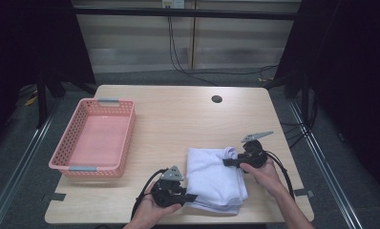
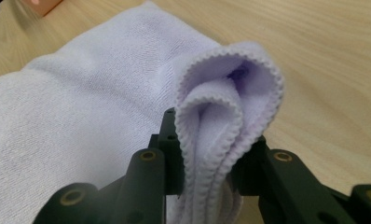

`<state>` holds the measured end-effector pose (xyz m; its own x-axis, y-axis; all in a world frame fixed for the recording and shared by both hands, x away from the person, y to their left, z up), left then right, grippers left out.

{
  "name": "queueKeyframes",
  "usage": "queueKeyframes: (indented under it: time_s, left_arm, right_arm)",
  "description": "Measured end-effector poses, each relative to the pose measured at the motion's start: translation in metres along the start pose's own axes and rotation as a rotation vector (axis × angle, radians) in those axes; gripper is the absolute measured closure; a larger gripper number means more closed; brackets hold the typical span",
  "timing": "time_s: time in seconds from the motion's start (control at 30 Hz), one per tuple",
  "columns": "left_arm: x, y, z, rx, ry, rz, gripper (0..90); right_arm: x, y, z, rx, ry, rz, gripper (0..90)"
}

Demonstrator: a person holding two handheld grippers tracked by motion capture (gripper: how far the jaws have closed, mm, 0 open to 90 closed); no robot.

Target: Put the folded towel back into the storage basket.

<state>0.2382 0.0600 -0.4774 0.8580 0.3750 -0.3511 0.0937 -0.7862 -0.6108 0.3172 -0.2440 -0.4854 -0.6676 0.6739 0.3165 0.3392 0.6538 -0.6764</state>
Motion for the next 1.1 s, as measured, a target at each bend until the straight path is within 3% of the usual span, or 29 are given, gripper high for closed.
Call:
queueKeyframes:
  time_s: [0.13, 0.4, 0.63, 1.1]
  left_arm:
    - [-0.003, -0.005, -0.009, -0.013, 0.027, 0.01, 74.5]
    - [0.003, -0.026, -0.025, -0.076, 0.023, -0.008, 74.4]
    - [0.011, -0.044, -0.033, -0.125, 0.018, -0.014, 74.4]
    - [0.033, -0.085, -0.043, -0.154, 0.016, -0.09, 74.5]
  right_arm:
    - [0.0, -0.011, -0.006, -0.026, 0.002, -0.004, 70.5]
    - [0.002, -0.026, -0.03, -0.077, -0.018, -0.016, 70.5]
    - [0.004, -0.024, -0.048, -0.094, -0.023, -0.031, 70.6]
    - [0.016, -0.007, -0.1, -0.114, -0.086, -0.045, 70.9]
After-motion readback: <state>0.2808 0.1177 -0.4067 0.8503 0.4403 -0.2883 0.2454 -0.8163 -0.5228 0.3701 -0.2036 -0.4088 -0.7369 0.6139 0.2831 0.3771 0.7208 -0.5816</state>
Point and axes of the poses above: each handheld gripper's, and its own axes: y roughly forward along the jaws, z roughly out of its underside, x roughly to its left, the point moved 1 cm from there along y, roughly forward along the jaws, and after that the axes turned 2 degrees about -y, right-handed, at the moved point
